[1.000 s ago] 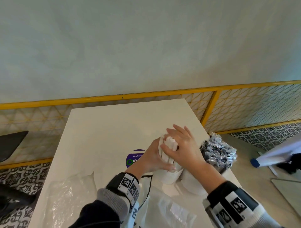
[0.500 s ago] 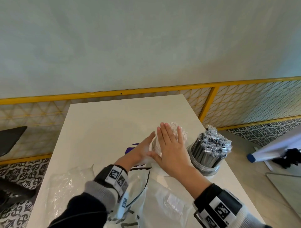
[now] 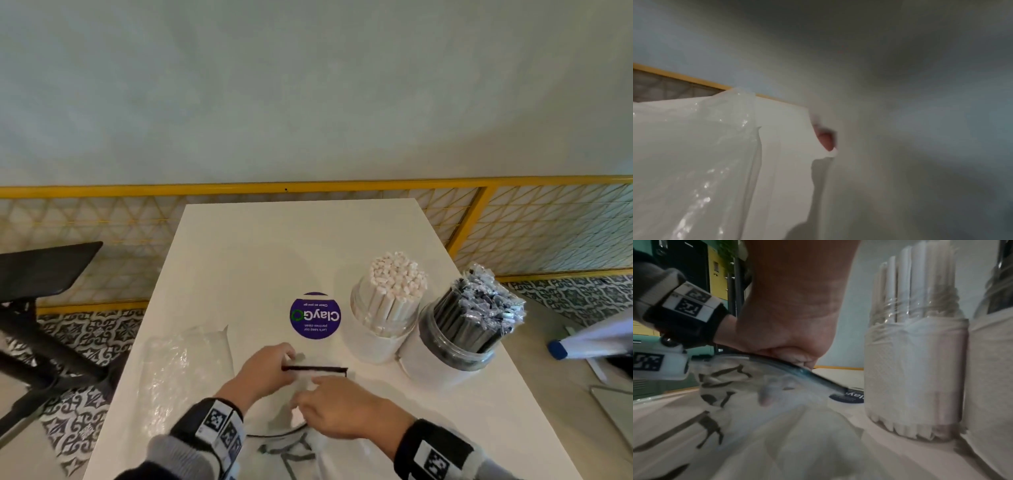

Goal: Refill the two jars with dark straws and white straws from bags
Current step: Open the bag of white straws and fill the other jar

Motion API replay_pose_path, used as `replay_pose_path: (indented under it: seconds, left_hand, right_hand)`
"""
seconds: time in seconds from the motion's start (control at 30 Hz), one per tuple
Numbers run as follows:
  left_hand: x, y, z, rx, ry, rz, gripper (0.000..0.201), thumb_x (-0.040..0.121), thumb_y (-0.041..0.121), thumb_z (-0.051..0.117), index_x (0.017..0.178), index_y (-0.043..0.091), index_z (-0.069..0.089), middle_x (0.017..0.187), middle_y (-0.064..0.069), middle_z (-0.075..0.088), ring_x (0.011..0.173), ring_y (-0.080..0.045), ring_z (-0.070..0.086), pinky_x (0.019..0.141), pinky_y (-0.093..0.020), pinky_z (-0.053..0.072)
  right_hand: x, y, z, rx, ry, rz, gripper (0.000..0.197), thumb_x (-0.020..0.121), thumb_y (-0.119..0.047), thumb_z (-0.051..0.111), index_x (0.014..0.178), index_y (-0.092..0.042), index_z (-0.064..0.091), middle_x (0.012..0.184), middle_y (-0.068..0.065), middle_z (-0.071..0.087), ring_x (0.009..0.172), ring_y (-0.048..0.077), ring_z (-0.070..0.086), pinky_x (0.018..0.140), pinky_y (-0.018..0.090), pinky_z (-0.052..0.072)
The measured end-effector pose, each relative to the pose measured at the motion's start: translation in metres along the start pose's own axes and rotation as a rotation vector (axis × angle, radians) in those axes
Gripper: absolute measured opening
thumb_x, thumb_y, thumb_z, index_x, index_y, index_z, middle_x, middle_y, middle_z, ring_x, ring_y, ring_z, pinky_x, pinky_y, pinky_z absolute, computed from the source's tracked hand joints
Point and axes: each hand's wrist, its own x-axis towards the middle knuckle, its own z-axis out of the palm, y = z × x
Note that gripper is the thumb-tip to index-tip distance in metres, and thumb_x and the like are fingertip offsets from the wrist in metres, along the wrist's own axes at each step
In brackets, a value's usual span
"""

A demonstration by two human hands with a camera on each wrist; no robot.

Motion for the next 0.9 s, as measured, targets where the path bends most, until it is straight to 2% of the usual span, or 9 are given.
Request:
replay_pose_path:
  seconds: [0.07, 0.1, 0.23, 0.4, 0.53, 0.63, 0.67, 0.77, 0.9]
  left_hand:
    - [0.000, 0.000, -0.003, -0.026, 0.125, -0.004, 0.003, 0.088, 0.017, 0.056, 0.088, 0.019, 0.057, 0.084, -0.004, 0.061, 0.087, -0.025, 0.062, 0.072, -0.029, 0.044]
    - [0.001, 0.000, -0.005, -0.057, 0.175, -0.018, 0.008, 0.090, 0.016, 0.054, 0.085, 0.021, 0.054, 0.082, -0.004, 0.060, 0.083, -0.025, 0.061, 0.072, -0.030, 0.045]
    - [-0.003, 0.006, -0.013, -0.063, 0.247, -0.008, 0.010, 0.094, 0.014, 0.048, 0.090, 0.022, 0.045, 0.076, -0.002, 0.056, 0.071, -0.024, 0.055, 0.067, -0.036, 0.047]
    - [-0.009, 0.022, -0.007, -0.027, 0.297, 0.089, 0.009, 0.095, 0.020, 0.047, 0.101, 0.014, 0.050, 0.060, 0.011, 0.044, 0.061, -0.017, 0.047, 0.052, -0.027, 0.034]
    - [-0.013, 0.023, -0.010, 0.016, 0.329, 0.105, 0.014, 0.095, 0.025, 0.047, 0.105, 0.016, 0.050, 0.055, 0.011, 0.042, 0.051, -0.007, 0.043, 0.046, -0.021, 0.029]
    - [-0.017, 0.022, -0.013, 0.044, 0.353, 0.106, 0.014, 0.095, 0.026, 0.047, 0.106, 0.018, 0.050, 0.054, 0.010, 0.041, 0.052, -0.010, 0.043, 0.045, -0.021, 0.027]
    - [-0.019, 0.023, -0.013, 0.053, 0.353, 0.109, 0.014, 0.095, 0.026, 0.047, 0.106, 0.019, 0.050, 0.054, 0.009, 0.042, 0.053, -0.013, 0.044, 0.045, -0.022, 0.027]
    - [-0.024, 0.027, -0.012, 0.091, 0.337, 0.137, 0.015, 0.095, 0.025, 0.045, 0.108, 0.019, 0.050, 0.061, 0.004, 0.050, 0.059, -0.019, 0.047, 0.051, -0.029, 0.031]
    - [-0.027, 0.030, -0.010, 0.071, 0.341, 0.161, 0.016, 0.095, 0.025, 0.045, 0.108, 0.019, 0.051, 0.071, -0.009, 0.062, 0.060, -0.021, 0.046, 0.056, -0.028, 0.032]
  right_hand:
    - [-0.005, 0.005, -0.003, -0.006, -0.005, 0.047, 0.039, 0.097, -0.027, 0.031, 0.124, -0.014, 0.055, 0.102, 0.023, 0.067, 0.098, 0.040, 0.059, 0.087, 0.044, 0.047]
    - [-0.007, 0.007, -0.004, -0.031, -0.017, 0.086, 0.038, 0.097, -0.025, 0.032, 0.123, -0.013, 0.056, 0.102, 0.021, 0.067, 0.095, 0.039, 0.060, 0.083, 0.042, 0.047]
    - [-0.004, 0.017, -0.005, -0.273, -0.098, 0.301, 0.030, 0.099, -0.010, 0.035, 0.122, -0.002, 0.053, 0.116, 0.019, 0.062, 0.104, 0.038, 0.058, 0.057, 0.031, 0.031]
    - [0.014, 0.008, -0.005, -0.164, -0.051, 0.602, 0.048, 0.096, -0.045, 0.045, 0.121, -0.005, 0.050, 0.117, 0.011, 0.063, 0.105, 0.026, 0.061, 0.071, 0.030, 0.036]
    - [0.021, 0.006, -0.001, -0.195, 0.084, 0.667, 0.038, 0.095, -0.024, 0.051, 0.127, -0.004, 0.042, 0.107, 0.008, 0.066, 0.092, 0.021, 0.066, 0.064, 0.028, 0.040]
    - [0.018, 0.007, -0.009, -0.145, 0.191, 0.650, 0.058, 0.041, -0.011, 0.093, 0.088, 0.005, 0.063, 0.050, 0.010, 0.060, 0.038, 0.016, 0.058, 0.037, 0.015, 0.033]
    - [0.016, 0.008, -0.010, -0.166, 0.287, 0.629, 0.057, 0.030, -0.007, 0.094, 0.077, 0.005, 0.063, 0.041, 0.009, 0.054, 0.030, 0.014, 0.053, 0.035, 0.013, 0.027]
    - [0.019, 0.010, -0.004, -0.257, 0.097, 0.671, 0.047, 0.086, -0.004, 0.056, 0.129, 0.007, 0.040, 0.092, 0.013, 0.069, 0.078, 0.023, 0.069, 0.046, 0.026, 0.032]
    - [0.023, 0.007, 0.003, -0.300, 0.137, 0.628, 0.026, 0.093, -0.001, 0.043, 0.120, -0.003, 0.044, 0.111, 0.010, 0.061, 0.094, 0.024, 0.065, 0.057, 0.029, 0.036]
